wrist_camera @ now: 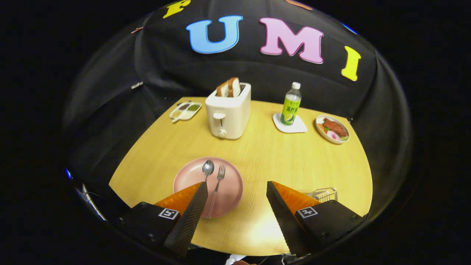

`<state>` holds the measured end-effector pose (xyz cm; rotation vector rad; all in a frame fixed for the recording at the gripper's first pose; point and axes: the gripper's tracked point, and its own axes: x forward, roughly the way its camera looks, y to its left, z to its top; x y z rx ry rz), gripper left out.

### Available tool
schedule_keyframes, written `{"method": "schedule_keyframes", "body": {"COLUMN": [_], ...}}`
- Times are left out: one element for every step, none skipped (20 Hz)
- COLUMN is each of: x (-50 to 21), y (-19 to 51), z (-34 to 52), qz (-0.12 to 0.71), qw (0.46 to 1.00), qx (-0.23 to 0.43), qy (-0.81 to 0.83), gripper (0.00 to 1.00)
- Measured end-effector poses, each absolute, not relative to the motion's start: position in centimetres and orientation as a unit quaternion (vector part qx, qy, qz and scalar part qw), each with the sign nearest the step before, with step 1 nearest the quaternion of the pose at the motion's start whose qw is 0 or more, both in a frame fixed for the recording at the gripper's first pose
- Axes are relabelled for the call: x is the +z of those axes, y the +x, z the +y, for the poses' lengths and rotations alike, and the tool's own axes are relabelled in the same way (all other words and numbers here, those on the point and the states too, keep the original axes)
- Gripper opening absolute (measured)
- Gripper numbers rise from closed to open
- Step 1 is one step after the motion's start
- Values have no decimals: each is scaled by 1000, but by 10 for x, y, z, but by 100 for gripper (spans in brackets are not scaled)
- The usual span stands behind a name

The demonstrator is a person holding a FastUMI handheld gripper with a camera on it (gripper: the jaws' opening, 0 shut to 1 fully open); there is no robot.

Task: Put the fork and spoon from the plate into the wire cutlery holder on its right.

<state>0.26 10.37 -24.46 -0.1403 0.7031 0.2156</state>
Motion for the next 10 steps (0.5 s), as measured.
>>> {"method": "schedule_keyframes", "body": {"x": [-257,-270,-281,-291,-300,-309,-318,-327,-334,-343], "y": [0,-1,-1,0,2,4,5,7,8,8], "z": [109,114,117,118,120,121,123,126,129,132], "qz": [363,379,391,401,409,417,424,431,440,448], "qw": [922,914,908,902,897,893,888,883,878,873], "qx": [112,117,121,123,123,124,124,127,130,135], "qy": [-76,-82,-90,-99,-110,-120,-128,-132,-136,-140], "gripper": [100,100,100,100,100,100,100,100,100,100]}}
